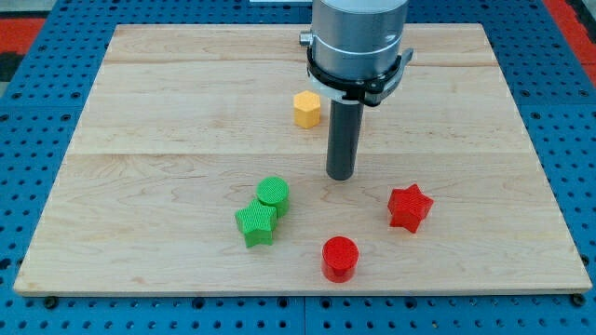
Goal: Move the red star to the right of yellow heart
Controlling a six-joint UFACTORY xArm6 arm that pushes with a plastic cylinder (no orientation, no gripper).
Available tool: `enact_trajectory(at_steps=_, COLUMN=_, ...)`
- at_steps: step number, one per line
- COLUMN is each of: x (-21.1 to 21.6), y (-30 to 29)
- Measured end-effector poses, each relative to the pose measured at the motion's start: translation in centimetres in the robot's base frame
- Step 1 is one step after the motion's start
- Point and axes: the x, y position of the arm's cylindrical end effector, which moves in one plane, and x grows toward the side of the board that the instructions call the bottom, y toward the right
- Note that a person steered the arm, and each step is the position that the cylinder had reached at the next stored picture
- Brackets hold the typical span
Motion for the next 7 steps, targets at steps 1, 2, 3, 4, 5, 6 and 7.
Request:
enact_trajectory(at_steps=1, x=1.6, y=1.5)
enact_trajectory(at_steps=2, x=4.2, y=2.5)
enact_trajectory(at_steps=3, x=6.1, y=3.9)
enact_trajectory(at_steps=4, x=8.3, y=5.2)
enact_trajectory(at_steps=5, x=7.5, y=8.6)
enact_trajectory(at_steps=6, x=3.9, y=8.7)
enact_trajectory(at_steps=7, x=0.4, y=8.3)
